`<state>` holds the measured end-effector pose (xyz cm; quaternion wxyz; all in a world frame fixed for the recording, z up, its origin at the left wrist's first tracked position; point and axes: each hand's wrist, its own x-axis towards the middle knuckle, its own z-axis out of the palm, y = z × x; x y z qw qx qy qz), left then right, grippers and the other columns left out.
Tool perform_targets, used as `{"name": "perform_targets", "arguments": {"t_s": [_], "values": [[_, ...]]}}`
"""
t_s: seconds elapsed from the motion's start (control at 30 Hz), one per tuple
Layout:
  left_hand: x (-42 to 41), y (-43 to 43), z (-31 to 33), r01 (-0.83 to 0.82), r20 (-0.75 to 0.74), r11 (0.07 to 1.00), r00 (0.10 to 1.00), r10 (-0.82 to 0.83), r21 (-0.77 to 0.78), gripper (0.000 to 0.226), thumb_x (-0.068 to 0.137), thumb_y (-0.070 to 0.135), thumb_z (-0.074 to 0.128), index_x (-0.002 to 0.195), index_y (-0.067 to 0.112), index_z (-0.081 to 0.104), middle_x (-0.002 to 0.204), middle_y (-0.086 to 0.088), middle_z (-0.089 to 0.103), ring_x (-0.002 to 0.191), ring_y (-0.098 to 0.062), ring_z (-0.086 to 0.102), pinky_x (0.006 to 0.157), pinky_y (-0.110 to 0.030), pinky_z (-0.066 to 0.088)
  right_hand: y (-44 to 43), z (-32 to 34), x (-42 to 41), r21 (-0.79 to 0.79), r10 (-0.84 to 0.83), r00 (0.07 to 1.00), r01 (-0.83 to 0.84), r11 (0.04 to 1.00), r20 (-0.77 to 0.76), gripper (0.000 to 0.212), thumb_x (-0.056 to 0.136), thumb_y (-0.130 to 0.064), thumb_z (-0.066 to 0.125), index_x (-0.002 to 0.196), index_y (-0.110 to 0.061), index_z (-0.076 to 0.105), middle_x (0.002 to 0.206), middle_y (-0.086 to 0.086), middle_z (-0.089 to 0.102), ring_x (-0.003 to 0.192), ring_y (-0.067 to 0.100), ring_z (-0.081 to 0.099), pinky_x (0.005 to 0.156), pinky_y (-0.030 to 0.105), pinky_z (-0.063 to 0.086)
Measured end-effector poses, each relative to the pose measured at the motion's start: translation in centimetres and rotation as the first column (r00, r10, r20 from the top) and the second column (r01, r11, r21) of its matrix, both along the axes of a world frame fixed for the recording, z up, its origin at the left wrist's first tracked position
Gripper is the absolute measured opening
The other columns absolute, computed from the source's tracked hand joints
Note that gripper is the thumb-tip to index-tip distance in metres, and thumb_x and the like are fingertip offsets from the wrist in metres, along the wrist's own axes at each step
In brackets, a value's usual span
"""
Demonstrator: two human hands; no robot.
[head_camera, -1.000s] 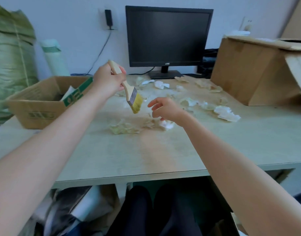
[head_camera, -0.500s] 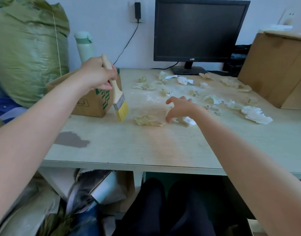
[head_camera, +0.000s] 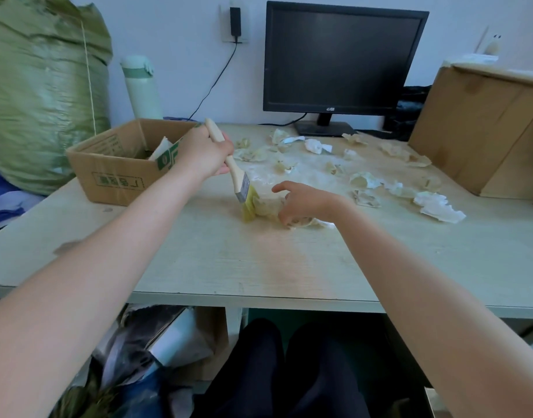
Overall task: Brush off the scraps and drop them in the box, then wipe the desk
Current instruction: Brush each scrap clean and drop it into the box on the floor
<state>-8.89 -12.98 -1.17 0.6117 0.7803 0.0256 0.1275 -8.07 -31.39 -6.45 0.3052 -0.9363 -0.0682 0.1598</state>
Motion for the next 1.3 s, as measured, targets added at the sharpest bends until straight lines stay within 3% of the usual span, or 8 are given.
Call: {"name": "perform_targets", "arguments": {"t_s": [0.23,0.3,0.43,0.57,0.7,0.9,1.03,1.3], "values": [[0.2,-1.2,-0.7,0.012,0.04,0.989,0.999,-0.006,-0.15,0.022,0.086,0.005,0.053,0.072,0.022,0.052,0.079,0.001,0.057,0.084,-0.018,0.062,0.061,-0.021,0.053,1.0,-1.1,-0.1,0.008,-0.048,0.969,0.048,0.999,0.242,0.06,0.079,-0.013,0.064,0.135,-0.022,0.044,0.081,-0.009,0.052,0.067,0.005,0.045,0.052,0.017,0.033],[0.3,-1.3,-0.1,0.016,0.066,0.987,0.998,-0.005,-0.162,0.022,0.086,0.006,0.053,0.072,0.022,0.053,0.079,0.001,0.056,0.087,-0.02,0.062,0.062,-0.021,0.053,0.9,-1.0,-0.1,0.06,-0.089,0.953,0.075,0.995,0.289,0.055,0.081,-0.016,0.063,0.133,-0.02,0.046,0.101,0.0,0.062,0.072,0.007,0.048,0.059,0.018,0.037],[0.6,-1.6,1.7,0.02,0.108,0.984,0.994,-0.001,-0.175,0.023,0.085,0.004,0.051,0.07,0.022,0.052,0.079,0.0,0.055,0.086,-0.021,0.062,0.06,-0.022,0.055,-0.2,0.5,-0.1,0.167,-0.158,0.934,0.108,0.98,0.32,0.065,0.075,-0.013,0.071,0.134,-0.02,0.044,0.13,0.008,0.051,0.093,0.015,0.047,0.07,0.022,0.04],[0.9,-2.5,2.5,0.037,0.108,0.983,0.994,-0.017,-0.181,0.02,0.085,0.005,0.052,0.072,0.021,0.052,0.08,-0.001,0.054,0.085,-0.02,0.062,0.056,-0.02,0.056,-2.5,1.2,-0.1,0.23,-0.237,0.913,0.166,0.959,0.333,0.063,0.076,-0.012,0.07,0.133,-0.02,0.044,0.135,0.008,0.047,0.072,0.004,0.049,0.055,0.017,0.038],[0.9,-4.2,1.4,0.06,0.039,0.991,0.998,-0.056,-0.117,0.021,0.086,0.006,0.052,0.072,0.022,0.052,0.094,-0.008,0.059,0.094,-0.023,0.064,0.067,-0.028,0.056,-4.6,0.4,-0.6,0.272,-0.348,0.889,0.27,0.924,0.297,0.061,0.077,-0.012,0.068,0.132,-0.02,0.044,0.135,0.01,0.046,0.088,0.015,0.051,0.068,0.027,0.042],[0.3,-7.8,-0.4,0.113,-0.005,0.988,0.993,-0.114,-0.11,0.013,0.086,0.006,0.053,0.079,0.016,0.055,0.095,-0.008,0.058,0.089,-0.022,0.062,0.05,-0.017,0.054,-6.6,-1.7,-1.5,0.039,-0.428,0.849,0.439,0.898,0.31,0.046,0.084,-0.033,0.056,0.129,-0.028,0.047,0.139,0.008,0.043,0.13,0.027,0.036,0.108,0.044,0.028],[0.4,-9.5,-0.7,0.127,-0.014,0.984,0.991,-0.13,-0.124,0.009,0.086,0.007,0.054,0.094,0.012,0.056,0.1,-0.009,0.059,0.094,-0.023,0.063,0.063,-0.025,0.056,-7.3,-1.9,-1.8,-0.083,-0.408,0.792,0.493,0.866,0.455,0.061,0.076,-0.041,0.057,0.134,-0.03,0.042,0.149,0.007,0.027,0.139,0.028,0.017,0.11,0.049,0.015],[0.6,-12.3,-1.1,0.155,0.0,0.973,0.988,-0.157,-0.169,0.006,0.088,0.009,0.053,0.092,0.014,0.056,0.088,-0.002,0.055,0.093,-0.022,0.062,0.062,-0.021,0.053,-9.7,-2.8,-2.2,0.023,-0.498,0.845,0.504,0.863,0.195,0.072,0.076,-0.05,0.057,0.141,-0.031,0.032,0.151,0.008,0.021,0.14,0.035,0.015,0.112,0.048,0.023]]}}
